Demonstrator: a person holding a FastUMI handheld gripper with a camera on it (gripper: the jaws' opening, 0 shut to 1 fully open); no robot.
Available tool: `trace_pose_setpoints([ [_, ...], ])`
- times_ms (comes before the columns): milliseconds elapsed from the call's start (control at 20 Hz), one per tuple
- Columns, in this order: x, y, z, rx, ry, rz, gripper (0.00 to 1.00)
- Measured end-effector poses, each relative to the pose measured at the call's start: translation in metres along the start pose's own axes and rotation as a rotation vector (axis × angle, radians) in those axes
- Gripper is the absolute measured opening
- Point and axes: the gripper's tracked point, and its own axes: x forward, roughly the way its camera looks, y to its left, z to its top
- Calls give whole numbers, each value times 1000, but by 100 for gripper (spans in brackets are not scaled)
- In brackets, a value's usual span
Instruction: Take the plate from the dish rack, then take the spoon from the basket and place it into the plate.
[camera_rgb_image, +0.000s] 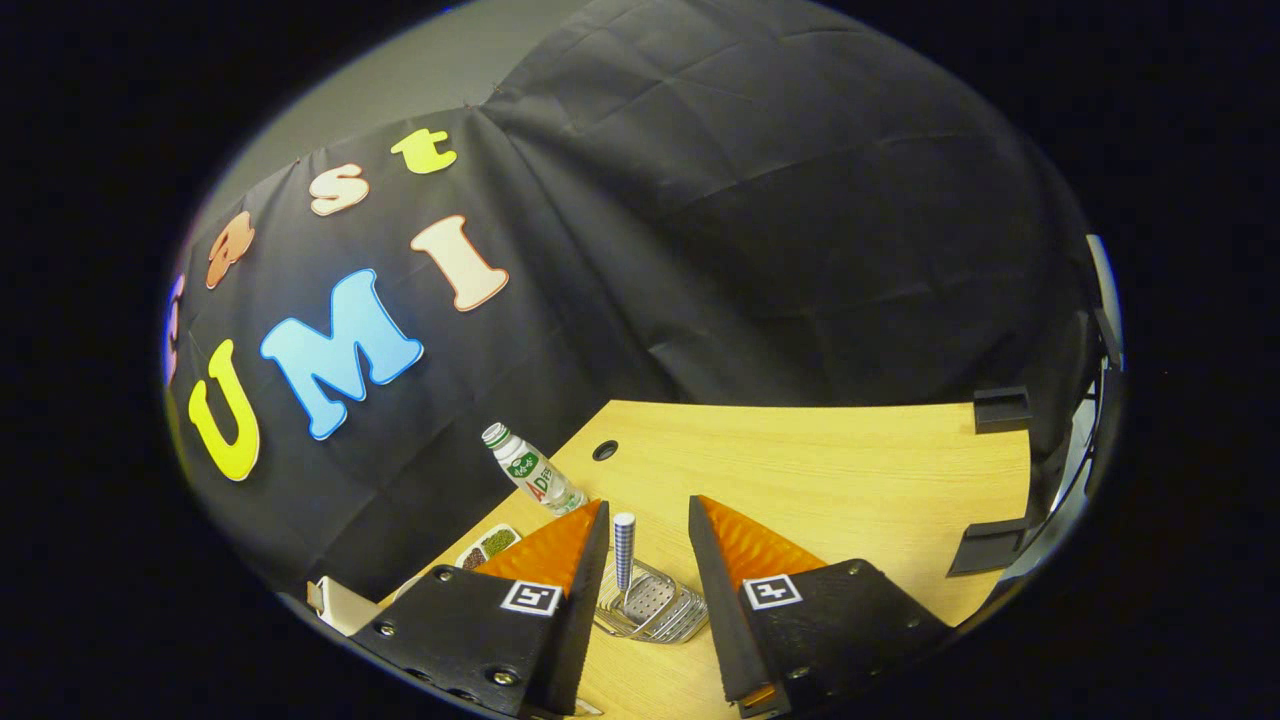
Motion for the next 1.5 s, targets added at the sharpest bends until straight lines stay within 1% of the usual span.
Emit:
trace_pose_setpoints([
  [100,11,7,-2,-33,6,29,52],
  [200,24,12,-12,-68,37,37,52],
  [350,44,11,-34,-100,106,18,52],
  [400,53,12,-42,-99,124,27,52],
  [450,54,17,-43,-89,127,37,34],
  [500,62,11,-48,-103,150,13,17],
  [550,60,13,-48,-96,151,30,21],
  [600,62,20,-46,-85,144,50,21],
  [650,58,17,-48,-100,151,38,11],
  [700,60,23,-47,-89,145,62,11],
  [800,57,25,-47,-100,151,55,1],
  [1050,51,25,-46,-133,148,25,0],
  [1250,48,21,-45,-150,136,24,0],
  [1300,47,19,-44,-134,132,30,0],
  [1400,45,14,-40,-28,109,37,0],
  [1450,44,14,-38,-18,94,54,0],
  [1500,42,14,-40,-59,94,70,0],
])
